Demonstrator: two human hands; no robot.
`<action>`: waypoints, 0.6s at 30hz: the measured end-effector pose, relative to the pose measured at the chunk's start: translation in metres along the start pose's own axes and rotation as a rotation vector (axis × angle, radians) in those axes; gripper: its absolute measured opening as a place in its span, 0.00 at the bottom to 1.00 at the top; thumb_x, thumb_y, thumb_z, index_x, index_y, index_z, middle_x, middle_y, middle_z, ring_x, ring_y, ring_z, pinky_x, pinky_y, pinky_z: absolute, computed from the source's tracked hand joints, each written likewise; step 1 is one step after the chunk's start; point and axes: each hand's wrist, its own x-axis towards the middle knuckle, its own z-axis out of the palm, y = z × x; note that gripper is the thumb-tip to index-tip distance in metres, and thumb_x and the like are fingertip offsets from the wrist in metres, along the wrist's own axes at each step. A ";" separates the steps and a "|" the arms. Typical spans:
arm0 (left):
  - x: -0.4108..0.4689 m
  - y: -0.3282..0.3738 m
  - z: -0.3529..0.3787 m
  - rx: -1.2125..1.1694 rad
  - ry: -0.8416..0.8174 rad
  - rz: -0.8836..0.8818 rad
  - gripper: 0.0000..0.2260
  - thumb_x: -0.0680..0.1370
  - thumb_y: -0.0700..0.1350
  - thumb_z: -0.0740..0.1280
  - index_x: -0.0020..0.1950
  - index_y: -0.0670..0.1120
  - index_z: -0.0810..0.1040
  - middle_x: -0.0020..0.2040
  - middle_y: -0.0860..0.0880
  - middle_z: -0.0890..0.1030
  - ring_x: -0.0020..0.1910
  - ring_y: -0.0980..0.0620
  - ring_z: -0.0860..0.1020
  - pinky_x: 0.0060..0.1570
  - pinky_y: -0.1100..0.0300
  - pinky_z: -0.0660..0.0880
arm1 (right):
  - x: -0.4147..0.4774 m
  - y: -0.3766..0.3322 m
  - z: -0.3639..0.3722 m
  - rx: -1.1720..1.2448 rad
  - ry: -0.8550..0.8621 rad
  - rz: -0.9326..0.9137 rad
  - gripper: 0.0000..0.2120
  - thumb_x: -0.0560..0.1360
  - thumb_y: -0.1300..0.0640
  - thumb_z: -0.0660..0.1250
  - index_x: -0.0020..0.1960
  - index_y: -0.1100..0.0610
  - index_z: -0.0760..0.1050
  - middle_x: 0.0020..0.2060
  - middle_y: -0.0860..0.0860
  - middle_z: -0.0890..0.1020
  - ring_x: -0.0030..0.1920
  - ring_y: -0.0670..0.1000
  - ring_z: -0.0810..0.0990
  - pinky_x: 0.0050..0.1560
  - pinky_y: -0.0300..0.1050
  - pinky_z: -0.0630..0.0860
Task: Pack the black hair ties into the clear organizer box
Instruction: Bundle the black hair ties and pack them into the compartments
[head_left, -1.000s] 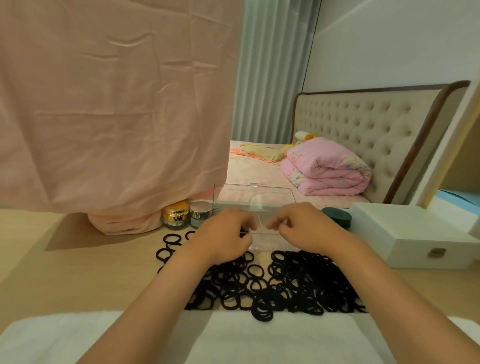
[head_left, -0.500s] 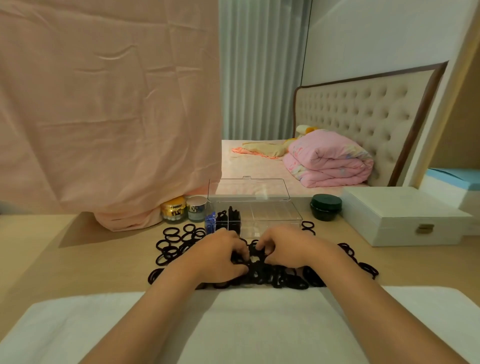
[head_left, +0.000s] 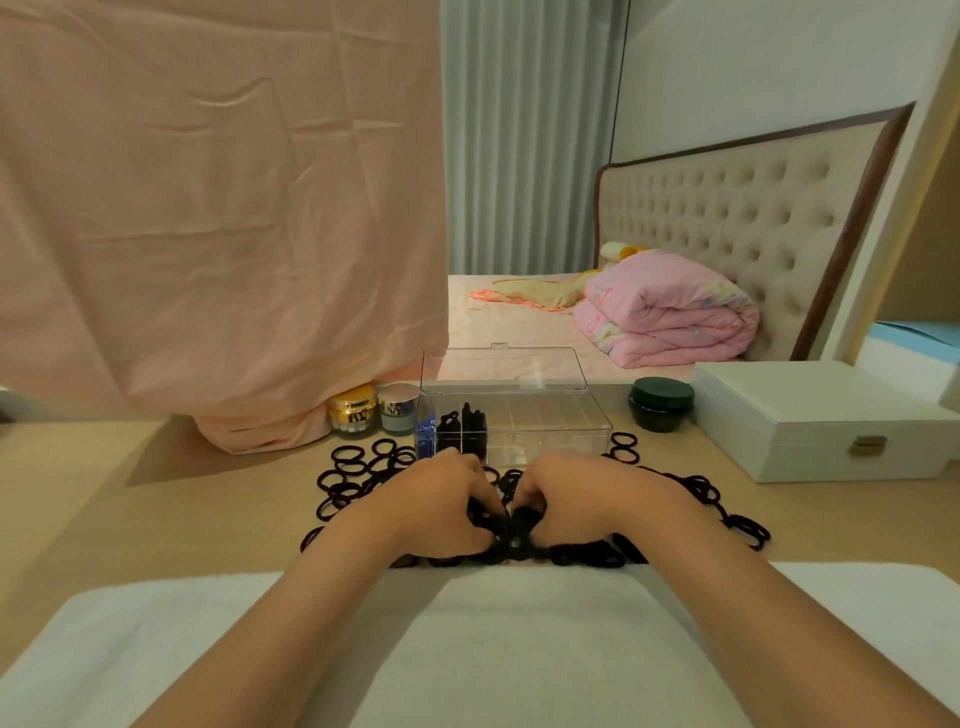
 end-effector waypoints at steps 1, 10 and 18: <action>0.001 -0.001 0.001 -0.004 0.015 -0.006 0.12 0.75 0.54 0.71 0.58 0.58 0.83 0.56 0.57 0.73 0.60 0.54 0.69 0.62 0.52 0.73 | 0.001 0.001 0.001 0.003 0.024 0.003 0.11 0.73 0.55 0.73 0.55 0.49 0.84 0.47 0.49 0.85 0.48 0.52 0.84 0.52 0.52 0.84; -0.003 -0.005 -0.012 -0.586 0.059 -0.166 0.02 0.78 0.48 0.71 0.49 0.51 0.82 0.42 0.54 0.84 0.40 0.58 0.81 0.48 0.62 0.75 | -0.010 0.017 -0.018 0.294 0.144 0.007 0.06 0.78 0.48 0.71 0.49 0.47 0.85 0.38 0.52 0.86 0.32 0.50 0.81 0.38 0.45 0.80; 0.000 -0.007 -0.016 -0.804 0.081 -0.356 0.05 0.79 0.49 0.69 0.49 0.50 0.83 0.39 0.51 0.82 0.39 0.55 0.78 0.45 0.60 0.74 | -0.015 0.020 -0.023 0.519 0.169 0.035 0.06 0.79 0.51 0.70 0.50 0.50 0.85 0.39 0.56 0.87 0.26 0.48 0.75 0.34 0.45 0.75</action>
